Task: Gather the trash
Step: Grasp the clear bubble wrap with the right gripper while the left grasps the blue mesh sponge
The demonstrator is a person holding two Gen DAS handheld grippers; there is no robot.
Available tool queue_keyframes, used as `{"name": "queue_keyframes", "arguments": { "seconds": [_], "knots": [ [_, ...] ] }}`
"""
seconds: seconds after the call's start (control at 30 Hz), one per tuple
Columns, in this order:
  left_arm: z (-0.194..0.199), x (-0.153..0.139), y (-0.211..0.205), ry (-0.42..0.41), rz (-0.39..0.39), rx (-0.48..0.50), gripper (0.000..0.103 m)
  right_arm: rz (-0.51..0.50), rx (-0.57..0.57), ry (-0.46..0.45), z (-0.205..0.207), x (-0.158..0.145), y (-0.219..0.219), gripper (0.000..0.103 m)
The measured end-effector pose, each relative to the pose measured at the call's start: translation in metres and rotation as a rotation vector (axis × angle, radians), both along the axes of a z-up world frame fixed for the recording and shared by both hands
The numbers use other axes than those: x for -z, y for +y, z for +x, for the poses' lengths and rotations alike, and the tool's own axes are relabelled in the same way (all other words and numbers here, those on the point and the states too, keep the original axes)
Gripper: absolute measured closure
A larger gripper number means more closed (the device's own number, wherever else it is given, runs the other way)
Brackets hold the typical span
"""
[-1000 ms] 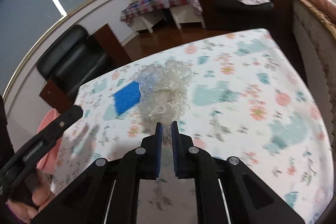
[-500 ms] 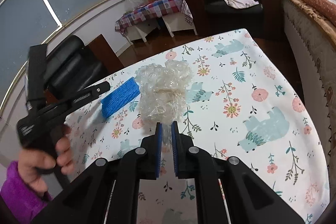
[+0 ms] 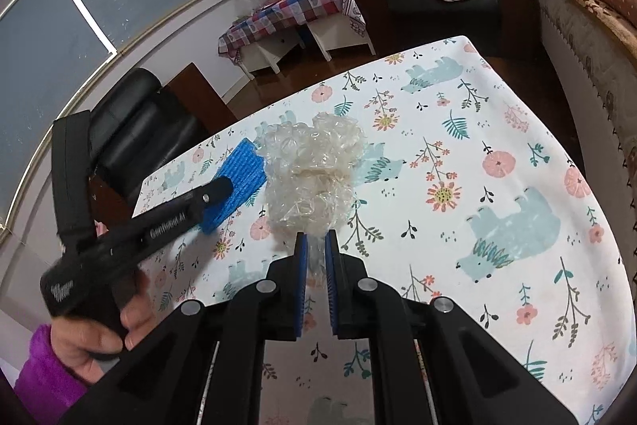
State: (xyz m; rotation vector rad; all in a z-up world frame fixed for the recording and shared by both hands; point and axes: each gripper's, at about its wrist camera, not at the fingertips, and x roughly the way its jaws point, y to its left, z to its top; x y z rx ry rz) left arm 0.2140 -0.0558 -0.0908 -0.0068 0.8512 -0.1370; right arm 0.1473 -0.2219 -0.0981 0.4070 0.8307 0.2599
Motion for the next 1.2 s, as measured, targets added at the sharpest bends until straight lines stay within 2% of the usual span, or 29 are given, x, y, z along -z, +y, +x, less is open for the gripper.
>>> {"name": "queue_keyframes", "arguments": {
  "seconds": [0.03, 0.1, 0.17, 0.3, 0.43, 0.67, 0.8, 1.0, 1.2],
  "knots": [
    [-0.002, 0.0, -0.004, -0.002, 0.02, 0.003, 0.067, -0.001, 0.001, -0.001, 0.0, 0.0, 0.0, 0.094],
    [-0.004, 0.0, -0.009, -0.006, 0.043, 0.005, 0.077, 0.001, 0.002, -0.001, 0.002, 0.001, -0.002, 0.094],
    [-0.007, -0.001, -0.009, -0.006, 0.043, -0.009, 0.095, 0.003, 0.003, -0.002, 0.003, 0.002, -0.003, 0.094],
    [-0.022, -0.006, 0.001, 0.014, -0.03, -0.044, 0.097, 0.009, -0.009, -0.005, 0.004, 0.002, -0.002, 0.094],
    [-0.05, -0.017, 0.013, 0.005, -0.061, -0.081, 0.097, 0.03, -0.055, -0.022, 0.002, 0.0, 0.004, 0.094],
    [-0.1, -0.032, 0.031, -0.029, -0.02, -0.174, 0.097, 0.008, -0.136, -0.056, -0.004, -0.007, 0.02, 0.094],
    [-0.125, -0.035, 0.047, -0.032, -0.044, -0.244, 0.097, 0.011, -0.147, -0.059, -0.005, -0.008, 0.022, 0.094],
    [-0.157, -0.039, 0.062, -0.066, 0.003, -0.279, 0.097, 0.012, -0.146, -0.045, -0.005, -0.007, 0.022, 0.094],
    [-0.181, -0.04, 0.075, -0.073, 0.004, -0.316, 0.097, -0.002, -0.133, -0.037, -0.004, -0.006, 0.022, 0.094]
  ]
}}
